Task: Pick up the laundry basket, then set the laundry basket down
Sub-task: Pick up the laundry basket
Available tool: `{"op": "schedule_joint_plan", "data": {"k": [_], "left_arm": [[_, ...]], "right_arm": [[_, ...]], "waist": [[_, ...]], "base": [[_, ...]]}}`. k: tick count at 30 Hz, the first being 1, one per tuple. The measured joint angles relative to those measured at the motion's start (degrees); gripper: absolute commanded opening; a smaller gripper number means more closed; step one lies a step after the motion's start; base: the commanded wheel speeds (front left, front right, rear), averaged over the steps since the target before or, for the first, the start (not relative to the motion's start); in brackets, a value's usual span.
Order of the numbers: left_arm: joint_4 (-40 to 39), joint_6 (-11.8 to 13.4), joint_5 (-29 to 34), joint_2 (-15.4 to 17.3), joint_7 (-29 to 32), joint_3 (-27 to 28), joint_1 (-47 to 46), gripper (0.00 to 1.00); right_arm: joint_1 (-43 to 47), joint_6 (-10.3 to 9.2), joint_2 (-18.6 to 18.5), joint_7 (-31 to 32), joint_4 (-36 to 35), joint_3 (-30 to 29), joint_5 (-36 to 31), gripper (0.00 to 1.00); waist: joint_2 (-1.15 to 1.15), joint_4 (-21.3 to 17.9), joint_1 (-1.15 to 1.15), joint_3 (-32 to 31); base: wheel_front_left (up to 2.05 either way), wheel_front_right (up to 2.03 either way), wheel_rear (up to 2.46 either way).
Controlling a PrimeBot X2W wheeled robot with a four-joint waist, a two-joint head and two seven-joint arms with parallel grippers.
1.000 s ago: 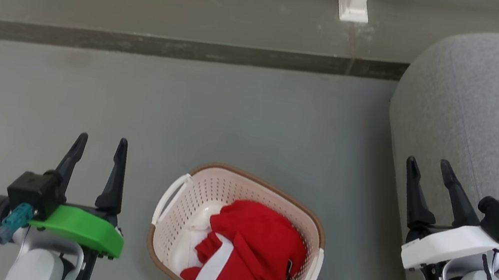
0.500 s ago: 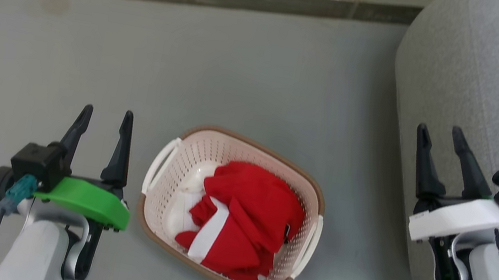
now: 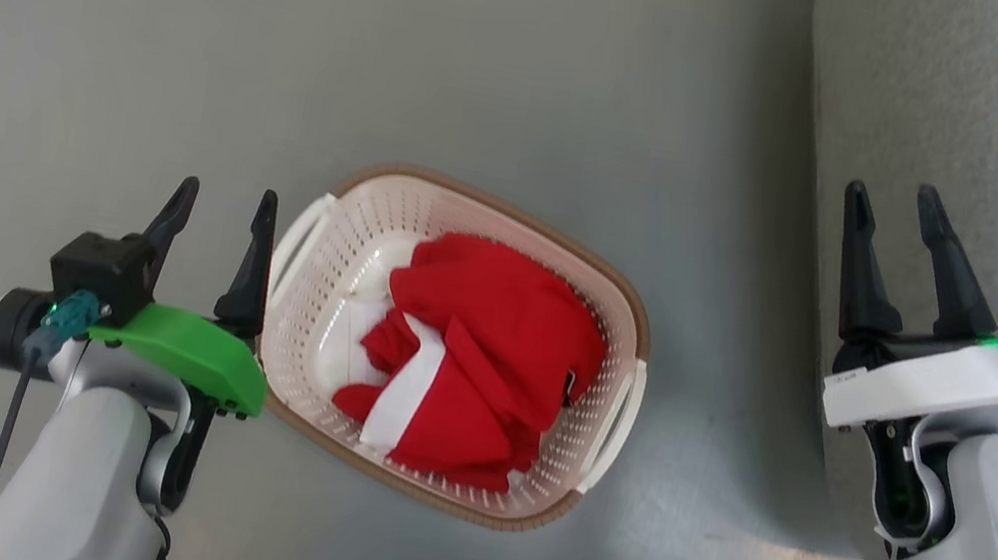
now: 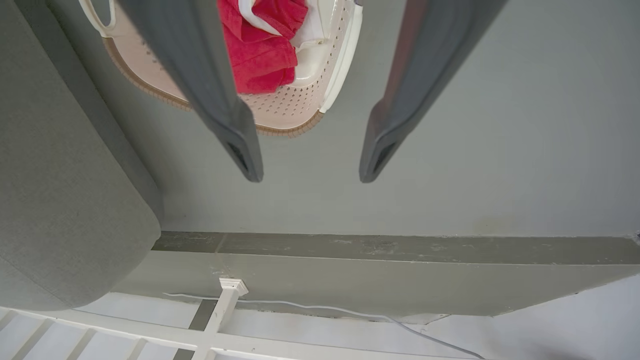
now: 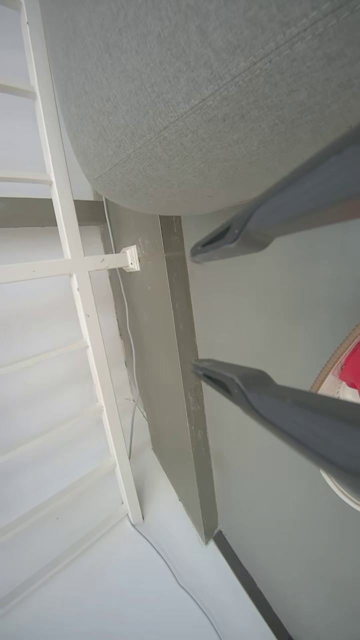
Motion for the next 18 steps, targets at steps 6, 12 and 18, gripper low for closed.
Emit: {"op": "schedule_joint_plan", "data": {"k": [6, 12, 18], "left_arm": [[5.31, -0.74, 0.13, 0.12, 0.01, -0.11, -3.77, 1.00], [11.65, -1.43, 0.11, 0.76, 1.32, -0.14, -8.51, 1.00], [16.05, -1.81, -0.03, 2.22, 2.52, -0.10, -12.68, 1.00]], "right_arm": [[-1.60, 0.00, -0.46, -0.01, -0.86, 0.89, 0.52, 1.00], [-4.05, 0.00, -1.13, -0.01, -1.72, 2.02, 1.41, 1.00], [-5.94, 0.00, -1.18, -0.01, -2.23, 2.86, 2.50, 1.00]], "waist": [[0.00, -0.66, 0.00, 3.98], [0.00, -1.23, 0.00, 8.65], [0.00, -1.78, 0.00, 12.52]], "base": [[0.00, 0.00, 0.00], [0.00, 0.00, 0.00], [0.00, 0.00, 0.00]]}}
